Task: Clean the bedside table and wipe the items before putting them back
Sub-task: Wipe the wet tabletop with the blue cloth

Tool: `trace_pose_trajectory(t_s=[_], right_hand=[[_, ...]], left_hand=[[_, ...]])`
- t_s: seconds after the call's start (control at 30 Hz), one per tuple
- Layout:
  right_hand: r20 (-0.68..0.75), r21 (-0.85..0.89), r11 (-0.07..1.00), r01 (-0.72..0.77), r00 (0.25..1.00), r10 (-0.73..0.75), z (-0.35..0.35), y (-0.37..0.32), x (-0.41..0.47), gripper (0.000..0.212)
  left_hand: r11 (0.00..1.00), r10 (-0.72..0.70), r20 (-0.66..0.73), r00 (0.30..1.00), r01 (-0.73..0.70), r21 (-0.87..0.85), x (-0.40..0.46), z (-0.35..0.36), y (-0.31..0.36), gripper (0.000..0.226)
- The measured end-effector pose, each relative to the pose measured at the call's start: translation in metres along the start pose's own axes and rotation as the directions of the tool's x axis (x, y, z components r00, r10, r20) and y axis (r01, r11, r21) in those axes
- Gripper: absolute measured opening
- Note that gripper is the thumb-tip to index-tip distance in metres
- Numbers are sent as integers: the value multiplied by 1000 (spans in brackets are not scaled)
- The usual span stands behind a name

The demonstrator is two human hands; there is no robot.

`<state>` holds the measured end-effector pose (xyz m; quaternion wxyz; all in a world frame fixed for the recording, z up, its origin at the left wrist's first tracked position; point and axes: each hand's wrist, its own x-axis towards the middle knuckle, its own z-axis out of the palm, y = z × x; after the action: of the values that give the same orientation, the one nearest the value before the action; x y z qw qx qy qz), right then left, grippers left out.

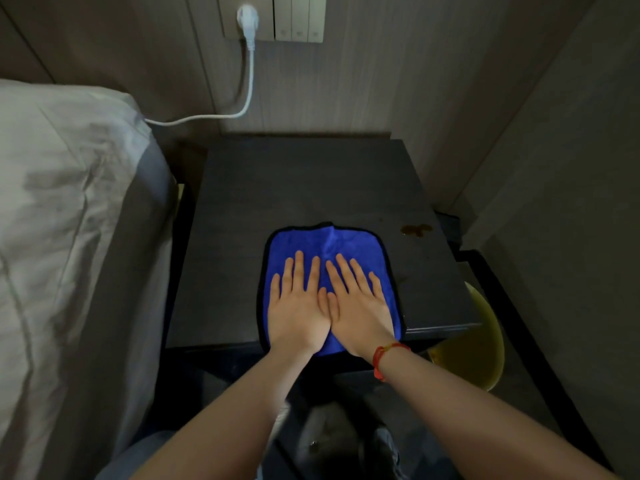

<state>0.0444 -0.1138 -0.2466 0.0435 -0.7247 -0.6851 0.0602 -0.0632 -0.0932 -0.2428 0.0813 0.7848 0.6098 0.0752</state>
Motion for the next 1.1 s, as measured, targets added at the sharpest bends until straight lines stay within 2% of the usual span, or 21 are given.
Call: trace_pose_trajectory(t_s=[0.43,1.1], right_hand=[[-2,38,999,-30,1000,30,-1,14,54,53],[3,45,998,-37,999,37,-25,61,241,53]], left_hand=[[999,-34,9,999,34,-10,54,1,6,55],[998,-55,1,998,55,-5,248,3,20,53]])
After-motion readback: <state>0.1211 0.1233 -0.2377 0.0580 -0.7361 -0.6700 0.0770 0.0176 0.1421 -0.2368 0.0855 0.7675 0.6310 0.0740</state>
